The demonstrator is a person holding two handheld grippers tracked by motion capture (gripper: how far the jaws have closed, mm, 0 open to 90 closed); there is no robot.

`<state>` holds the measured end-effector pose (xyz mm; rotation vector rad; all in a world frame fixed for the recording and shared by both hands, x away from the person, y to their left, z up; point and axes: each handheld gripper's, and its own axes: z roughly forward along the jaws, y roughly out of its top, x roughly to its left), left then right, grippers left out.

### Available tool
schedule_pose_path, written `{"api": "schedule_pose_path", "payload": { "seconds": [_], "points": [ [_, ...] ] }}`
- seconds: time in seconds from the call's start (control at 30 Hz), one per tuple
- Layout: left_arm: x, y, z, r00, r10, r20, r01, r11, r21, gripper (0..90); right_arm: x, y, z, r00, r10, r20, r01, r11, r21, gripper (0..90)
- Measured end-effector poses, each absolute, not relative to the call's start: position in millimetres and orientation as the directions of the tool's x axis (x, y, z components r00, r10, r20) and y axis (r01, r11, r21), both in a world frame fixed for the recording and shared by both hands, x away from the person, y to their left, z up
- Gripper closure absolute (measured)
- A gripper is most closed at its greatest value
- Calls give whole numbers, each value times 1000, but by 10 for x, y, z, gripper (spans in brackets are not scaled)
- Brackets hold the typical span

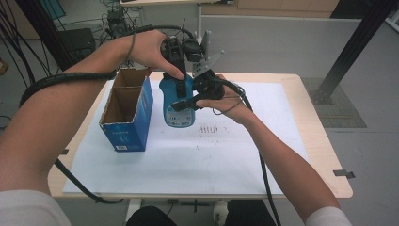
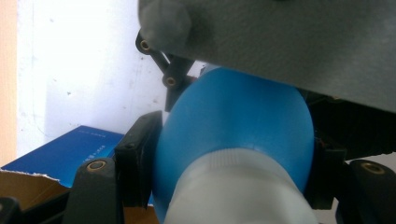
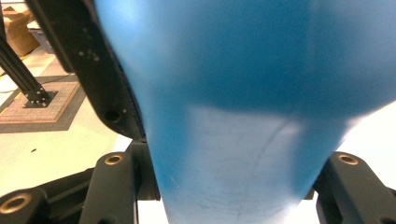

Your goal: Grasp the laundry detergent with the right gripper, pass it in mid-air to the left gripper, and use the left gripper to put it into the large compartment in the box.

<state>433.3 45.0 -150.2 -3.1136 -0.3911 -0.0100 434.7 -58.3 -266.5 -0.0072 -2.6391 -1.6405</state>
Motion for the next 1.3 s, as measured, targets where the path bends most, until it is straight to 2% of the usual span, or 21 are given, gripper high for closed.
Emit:
{"api": "schedule_pose_path", "payload": {
  "seconds": [1.3],
  "points": [
    [4329,482,-1498,967,256,4,256,-967,-6,350,4350,-576,-2677,-999,-13,40,31,435,900,426]
  ]
}}
